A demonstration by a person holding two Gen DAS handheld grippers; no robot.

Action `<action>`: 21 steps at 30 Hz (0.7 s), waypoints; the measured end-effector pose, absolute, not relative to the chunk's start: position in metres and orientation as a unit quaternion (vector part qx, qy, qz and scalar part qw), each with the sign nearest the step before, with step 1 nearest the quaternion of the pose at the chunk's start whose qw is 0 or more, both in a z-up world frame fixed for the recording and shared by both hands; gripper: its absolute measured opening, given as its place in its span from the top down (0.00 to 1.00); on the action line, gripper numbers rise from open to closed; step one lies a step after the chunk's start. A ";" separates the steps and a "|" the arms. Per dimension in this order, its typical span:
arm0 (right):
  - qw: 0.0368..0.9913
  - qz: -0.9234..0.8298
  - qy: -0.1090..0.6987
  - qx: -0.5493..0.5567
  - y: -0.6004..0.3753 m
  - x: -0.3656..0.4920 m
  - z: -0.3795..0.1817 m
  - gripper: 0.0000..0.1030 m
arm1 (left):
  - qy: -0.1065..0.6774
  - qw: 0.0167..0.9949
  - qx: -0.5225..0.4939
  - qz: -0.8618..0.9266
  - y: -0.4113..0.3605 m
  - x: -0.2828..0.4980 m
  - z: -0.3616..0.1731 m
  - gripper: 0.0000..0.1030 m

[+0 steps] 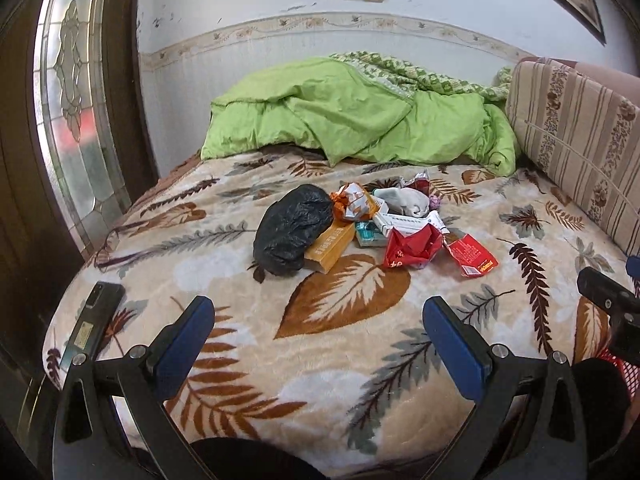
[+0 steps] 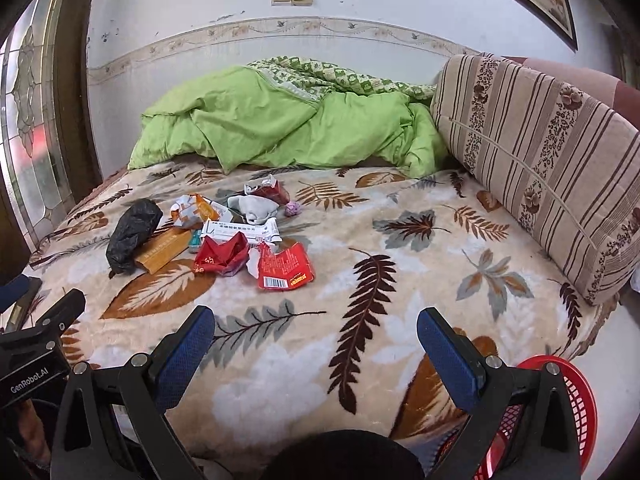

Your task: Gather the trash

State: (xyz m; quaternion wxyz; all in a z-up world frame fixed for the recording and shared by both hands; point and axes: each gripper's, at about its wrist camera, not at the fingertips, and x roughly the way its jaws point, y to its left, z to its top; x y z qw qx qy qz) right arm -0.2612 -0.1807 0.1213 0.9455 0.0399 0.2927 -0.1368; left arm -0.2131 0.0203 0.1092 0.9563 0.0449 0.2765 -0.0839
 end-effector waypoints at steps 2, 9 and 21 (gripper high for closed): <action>0.945 -0.133 0.296 0.041 -0.180 -0.263 0.126 0.01 | 0.281 0.955 0.033 -0.088 0.024 -0.215 0.114 0.00; 0.942 -0.123 0.308 0.052 -0.177 -0.267 0.144 0.01 | 0.275 0.956 0.035 -0.095 0.023 -0.226 0.132 0.00; 0.941 -0.119 0.314 0.049 -0.176 -0.272 0.149 0.01 | 0.275 0.955 0.043 -0.100 0.018 -0.232 0.138 0.00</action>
